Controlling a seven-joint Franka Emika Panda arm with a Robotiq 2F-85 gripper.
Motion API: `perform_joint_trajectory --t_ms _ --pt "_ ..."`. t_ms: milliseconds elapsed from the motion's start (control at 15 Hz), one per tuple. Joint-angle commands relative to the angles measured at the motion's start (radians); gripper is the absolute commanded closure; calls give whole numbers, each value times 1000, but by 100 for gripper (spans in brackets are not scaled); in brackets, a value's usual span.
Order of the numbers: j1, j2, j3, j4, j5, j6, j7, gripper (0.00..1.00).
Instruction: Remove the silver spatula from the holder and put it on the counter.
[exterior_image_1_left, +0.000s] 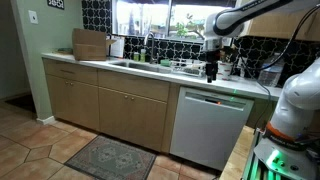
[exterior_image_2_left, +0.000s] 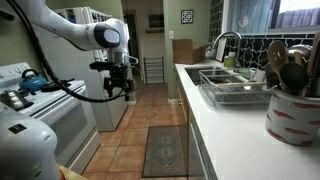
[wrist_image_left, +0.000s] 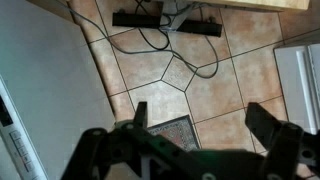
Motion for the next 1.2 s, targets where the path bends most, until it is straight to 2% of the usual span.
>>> perform_joint_trajectory --t_ms 0,467,600,1133 --pt "3 0 -3 1 -1 -2 2 0" --pt "-7 5 -10 13 0 -3 14 0" --pt "-51 7 -38 38 -8 51 57 0" --pt "-205 39 -183 222 7 127 143 0"
